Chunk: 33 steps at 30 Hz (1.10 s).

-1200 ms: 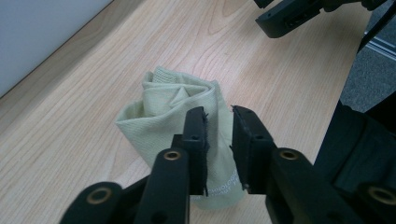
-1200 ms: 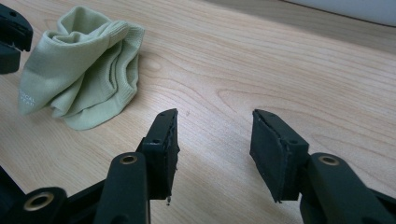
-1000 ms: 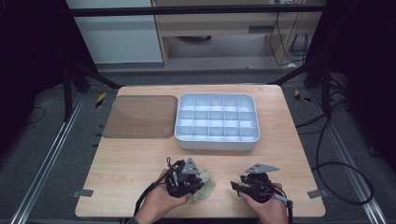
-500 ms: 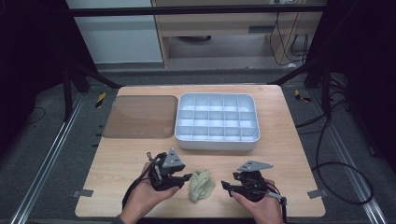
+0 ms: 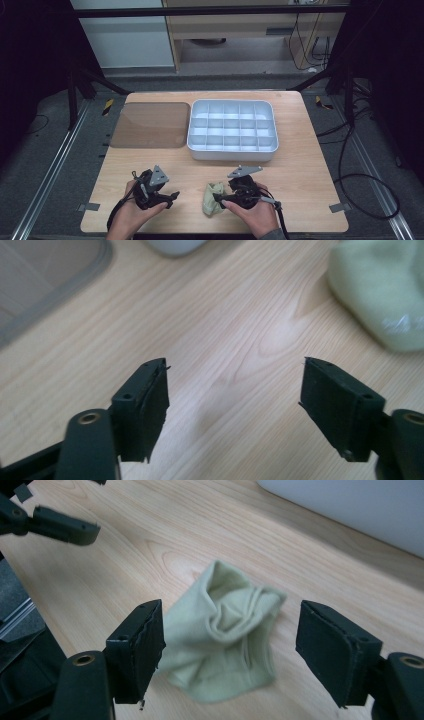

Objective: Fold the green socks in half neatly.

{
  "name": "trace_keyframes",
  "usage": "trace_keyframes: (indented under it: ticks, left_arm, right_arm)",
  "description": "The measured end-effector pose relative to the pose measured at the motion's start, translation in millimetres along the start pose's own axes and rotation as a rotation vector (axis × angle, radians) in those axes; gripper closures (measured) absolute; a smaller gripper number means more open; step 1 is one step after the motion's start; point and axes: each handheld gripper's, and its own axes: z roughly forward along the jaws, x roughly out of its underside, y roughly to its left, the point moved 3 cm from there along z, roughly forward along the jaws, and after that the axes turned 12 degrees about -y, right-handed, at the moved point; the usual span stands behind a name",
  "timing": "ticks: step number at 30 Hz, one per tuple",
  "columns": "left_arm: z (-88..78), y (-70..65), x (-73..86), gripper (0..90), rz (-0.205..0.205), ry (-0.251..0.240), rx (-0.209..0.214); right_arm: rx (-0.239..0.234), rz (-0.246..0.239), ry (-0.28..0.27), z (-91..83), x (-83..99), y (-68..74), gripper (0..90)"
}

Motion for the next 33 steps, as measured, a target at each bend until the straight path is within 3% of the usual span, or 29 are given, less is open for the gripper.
trace_keyframes:
  ticks: [7,16,25,33]
  left_arm:
    - [-3.4,19.1,21.7,22.9,-0.053,-0.003,-0.009]
    - [3.5,31.5,39.7,24.1,-0.101,0.007,-0.021]
    - [6.2,31.5,46.4,25.6,-0.096,0.030,-0.022]
    - [7.1,29.8,47.9,28.2,-0.084,0.039,-0.017]
  right_arm:
    - [0.000,-0.003,0.022,16.4,-5.9,2.0,29.0]
    - [0.018,0.013,0.073,34.0,12.1,-5.0,33.3]
    - [0.025,-0.013,0.086,42.5,18.2,-2.8,40.0]
    - [0.006,-0.012,0.097,47.9,18.6,1.2,51.3]
